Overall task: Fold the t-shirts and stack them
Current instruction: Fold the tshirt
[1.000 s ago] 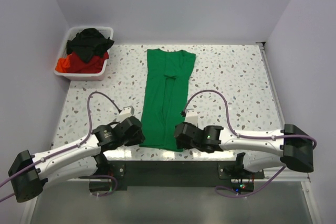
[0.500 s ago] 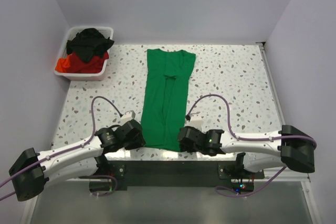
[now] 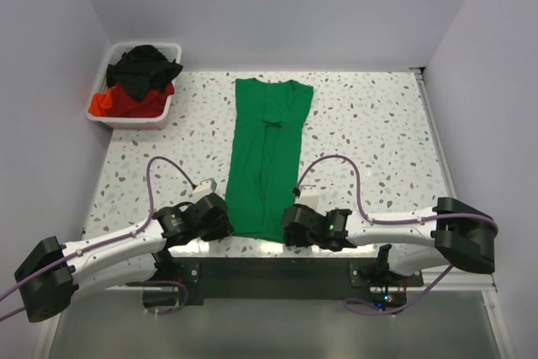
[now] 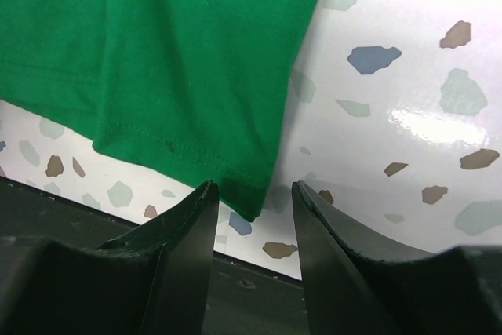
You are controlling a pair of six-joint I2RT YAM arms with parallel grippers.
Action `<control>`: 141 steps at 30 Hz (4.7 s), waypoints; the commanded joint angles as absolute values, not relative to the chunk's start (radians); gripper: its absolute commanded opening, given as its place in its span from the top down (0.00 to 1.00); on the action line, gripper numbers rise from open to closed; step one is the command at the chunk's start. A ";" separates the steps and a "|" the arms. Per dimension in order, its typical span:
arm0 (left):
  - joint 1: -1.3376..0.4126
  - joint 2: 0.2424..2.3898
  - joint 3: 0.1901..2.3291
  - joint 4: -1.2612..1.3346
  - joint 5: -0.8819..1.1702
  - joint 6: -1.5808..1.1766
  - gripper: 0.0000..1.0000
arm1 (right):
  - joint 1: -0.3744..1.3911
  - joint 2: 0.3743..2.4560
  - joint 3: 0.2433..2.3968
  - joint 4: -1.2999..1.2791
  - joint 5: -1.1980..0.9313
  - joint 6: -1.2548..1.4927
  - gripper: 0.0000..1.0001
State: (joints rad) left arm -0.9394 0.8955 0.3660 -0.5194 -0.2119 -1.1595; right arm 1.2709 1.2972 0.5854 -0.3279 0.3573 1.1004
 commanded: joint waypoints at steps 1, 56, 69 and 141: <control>-0.942 0.899 0.328 -0.495 -0.225 -1.184 0.57 | 1.273 1.330 0.612 -0.276 0.347 1.097 0.54; -0.943 1.024 0.756 -0.638 -0.584 -1.098 1.00 | 1.243 1.246 0.896 -0.586 0.678 1.003 1.00; -0.786 1.275 0.966 -0.534 -0.635 -0.991 1.00 | 0.954 1.405 1.020 -0.390 0.510 0.710 1.00; -0.469 1.881 1.353 -0.448 -0.201 -0.471 0.45 | 0.647 1.920 1.440 -0.503 0.236 0.558 0.47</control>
State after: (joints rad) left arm -0.4519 1.8912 1.3777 -0.4385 -0.2321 -0.5060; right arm 0.6231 1.8977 1.4006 -0.4683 0.2657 0.5751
